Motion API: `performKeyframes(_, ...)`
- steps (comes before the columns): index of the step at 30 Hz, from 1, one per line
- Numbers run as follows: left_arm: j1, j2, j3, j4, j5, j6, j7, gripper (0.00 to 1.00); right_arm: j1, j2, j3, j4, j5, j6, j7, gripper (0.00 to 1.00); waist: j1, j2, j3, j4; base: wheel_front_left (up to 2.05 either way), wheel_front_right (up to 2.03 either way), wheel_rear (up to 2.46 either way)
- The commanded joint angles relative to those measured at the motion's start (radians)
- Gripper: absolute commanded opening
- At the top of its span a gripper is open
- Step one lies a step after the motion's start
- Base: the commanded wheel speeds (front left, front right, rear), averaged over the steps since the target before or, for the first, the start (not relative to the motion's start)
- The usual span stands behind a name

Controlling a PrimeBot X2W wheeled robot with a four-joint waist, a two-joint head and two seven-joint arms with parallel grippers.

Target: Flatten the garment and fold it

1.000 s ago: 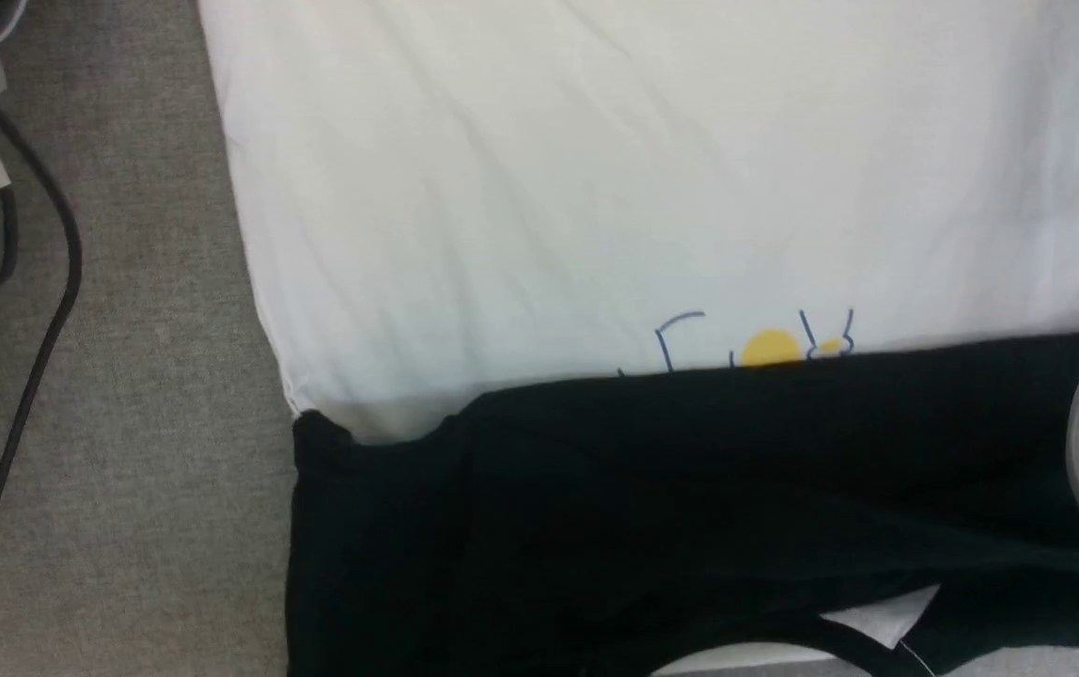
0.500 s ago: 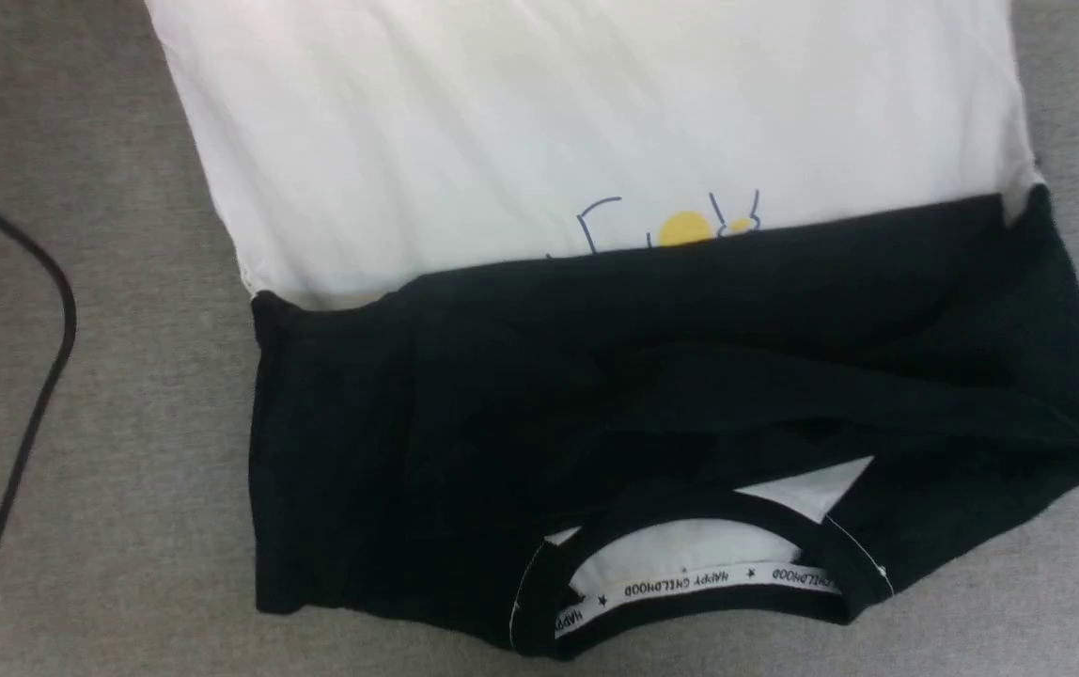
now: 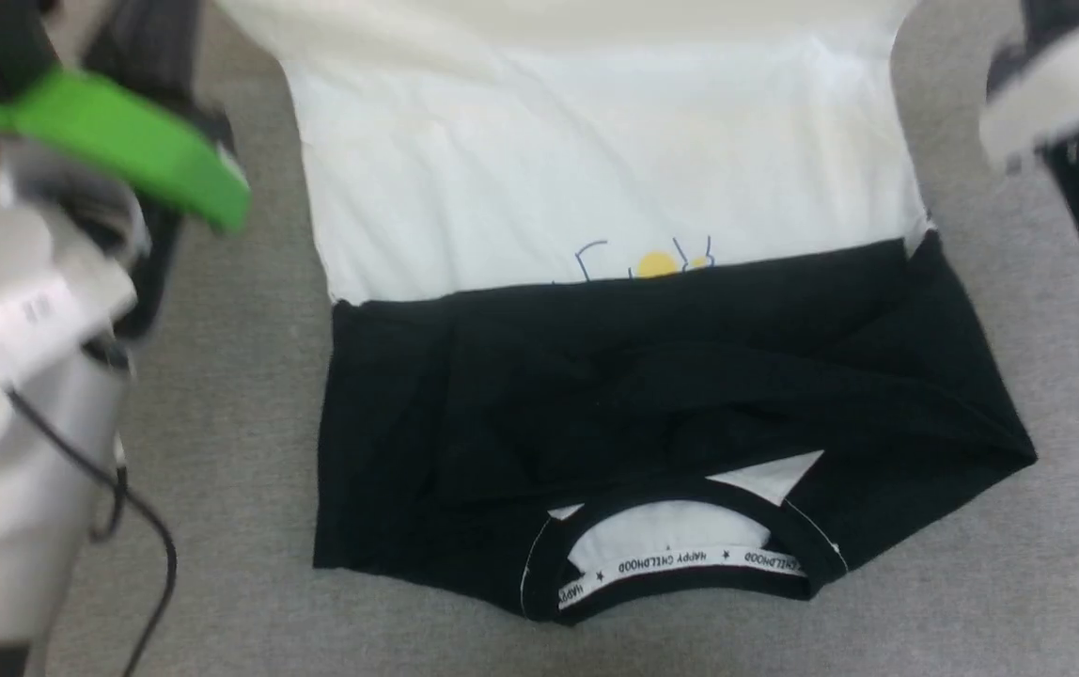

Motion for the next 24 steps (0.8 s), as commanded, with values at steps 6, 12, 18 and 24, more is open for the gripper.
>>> performKeyframes(6, 0.294, 0.019, -0.001, -0.159, -0.077, 0.054, 0.006, 0.0, 0.301, -0.054, -0.033, -0.206, 0.037, -0.002, 0.052, 0.0, 0.0, 0.0, -0.205, 0.044, 0.0, 0.0, 0.0)
performKeyframes(12, 0.525, 0.02, -0.043, -0.269, -0.138, 0.066, 0.028, 0.0, 0.566, -0.048, -0.142, -0.352, 0.015, -0.002, 0.134, 0.0, 0.0, 0.0, -0.258, 0.077, 0.0, 0.0, 0.0)
performKeyframes(18, 0.672, 0.018, -0.098, -0.274, -0.185, 0.058, 0.061, 0.0, 0.767, 0.001, -0.225, -0.44, -0.018, -0.002, 0.214, 0.0, 0.0, 0.0, -0.283, 0.098, 0.0, 0.0, 0.0)
performKeyframes(24, 0.762, 0.001, -0.134, -0.239, -0.227, 0.046, 0.068, 0.0, 0.896, 0.042, -0.268, -0.453, -0.032, -0.002, 0.266, 0.0, 0.0, 0.0, -0.309, 0.105, 0.0, 0.0, 0.0)
